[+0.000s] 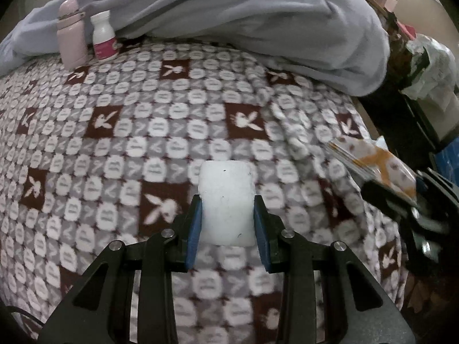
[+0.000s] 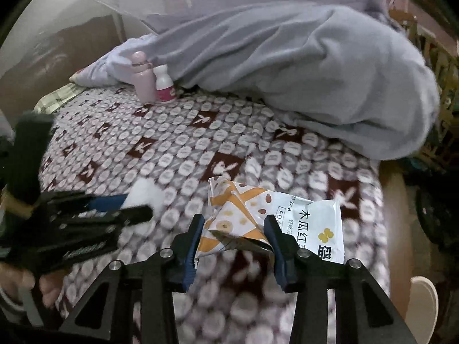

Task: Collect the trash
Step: 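Grasp the white sponge with the left tool while the right tool grasps the orange snack bag, then carry the sponge and snack bag over the bucket and open both tools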

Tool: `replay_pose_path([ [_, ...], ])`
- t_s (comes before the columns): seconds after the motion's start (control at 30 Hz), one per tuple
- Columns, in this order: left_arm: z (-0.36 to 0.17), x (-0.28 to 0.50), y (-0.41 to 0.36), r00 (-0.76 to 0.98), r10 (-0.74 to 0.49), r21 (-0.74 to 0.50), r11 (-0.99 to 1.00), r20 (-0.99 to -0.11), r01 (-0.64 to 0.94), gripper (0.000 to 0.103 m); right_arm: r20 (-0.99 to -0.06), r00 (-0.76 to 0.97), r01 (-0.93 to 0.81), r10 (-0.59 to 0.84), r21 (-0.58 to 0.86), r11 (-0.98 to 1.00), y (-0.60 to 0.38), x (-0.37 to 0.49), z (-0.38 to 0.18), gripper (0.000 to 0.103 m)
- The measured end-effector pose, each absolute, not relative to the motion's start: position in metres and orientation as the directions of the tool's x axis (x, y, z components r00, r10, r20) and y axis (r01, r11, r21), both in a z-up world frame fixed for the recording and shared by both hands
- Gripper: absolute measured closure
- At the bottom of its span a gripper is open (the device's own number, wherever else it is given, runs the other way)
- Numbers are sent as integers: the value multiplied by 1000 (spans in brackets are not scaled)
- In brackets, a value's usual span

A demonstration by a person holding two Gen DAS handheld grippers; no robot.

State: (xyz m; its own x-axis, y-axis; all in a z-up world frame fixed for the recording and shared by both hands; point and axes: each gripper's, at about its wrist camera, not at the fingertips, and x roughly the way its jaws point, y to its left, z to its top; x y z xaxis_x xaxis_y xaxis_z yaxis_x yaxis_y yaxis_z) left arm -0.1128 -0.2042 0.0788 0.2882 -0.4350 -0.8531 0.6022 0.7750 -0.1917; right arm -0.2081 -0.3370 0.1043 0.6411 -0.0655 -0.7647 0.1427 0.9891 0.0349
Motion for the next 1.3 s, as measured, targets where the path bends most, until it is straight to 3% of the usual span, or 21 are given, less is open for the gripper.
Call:
replay_pose_path([
  [0.37, 101, -163, -233, 291, -458, -159, 720, -840, 676, 71, -742, 651, 184, -159, -49, 982, -337, -272, 116, 62],
  [1.3, 116, -242, -321, 240, -502, -125, 589, -831, 799, 71, -727, 626, 390, -283, -22, 920, -412, -367, 127, 62],
])
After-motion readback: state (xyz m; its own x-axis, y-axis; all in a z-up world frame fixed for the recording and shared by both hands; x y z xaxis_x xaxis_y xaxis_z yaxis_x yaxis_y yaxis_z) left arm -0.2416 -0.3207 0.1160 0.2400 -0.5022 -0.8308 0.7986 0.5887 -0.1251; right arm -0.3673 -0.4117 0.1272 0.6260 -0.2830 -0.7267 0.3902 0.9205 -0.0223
